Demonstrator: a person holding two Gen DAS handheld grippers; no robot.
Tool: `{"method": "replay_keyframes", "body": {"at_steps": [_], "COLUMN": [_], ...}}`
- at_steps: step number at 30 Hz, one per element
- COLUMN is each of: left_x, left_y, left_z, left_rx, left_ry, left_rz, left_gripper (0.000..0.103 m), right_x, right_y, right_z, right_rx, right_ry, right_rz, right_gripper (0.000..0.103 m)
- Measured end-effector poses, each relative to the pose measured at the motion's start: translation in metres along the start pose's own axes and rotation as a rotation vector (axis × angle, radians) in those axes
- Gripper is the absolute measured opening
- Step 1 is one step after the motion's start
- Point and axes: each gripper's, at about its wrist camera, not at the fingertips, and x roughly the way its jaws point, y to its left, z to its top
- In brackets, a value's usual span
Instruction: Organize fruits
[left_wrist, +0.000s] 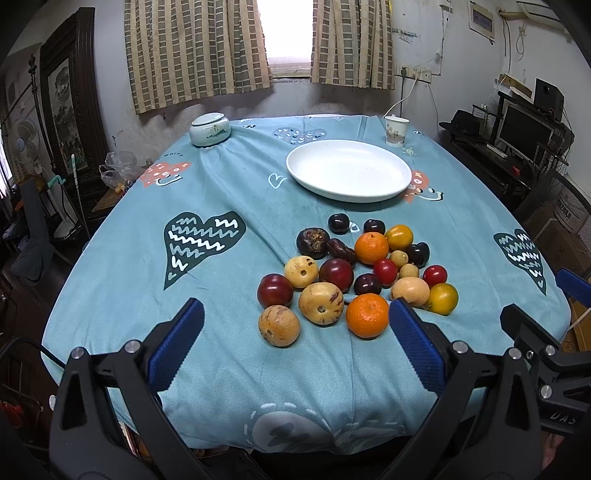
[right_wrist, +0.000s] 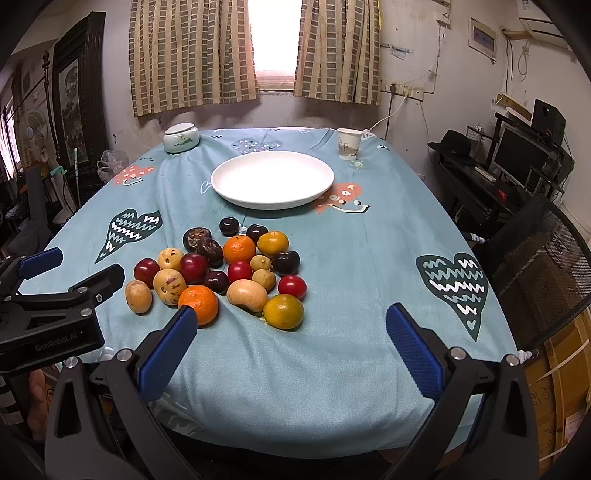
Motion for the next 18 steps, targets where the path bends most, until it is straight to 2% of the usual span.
{"method": "replay_keyframes", "body": {"at_steps": [18], "left_x": [0.0084], "left_y": [-0.0041], "left_z": [-0.0056], "left_rx": [0.006], "left_ry": [0.016], "left_rz": [-0.004], "left_gripper": [0.101], "right_x": [0.0016], "right_y": [-0.0016], "right_z": [-0.0030], "right_rx": [-0.002], "right_ry": [0.001], "right_rz": [-0.001], "right_gripper": [0.102]}}
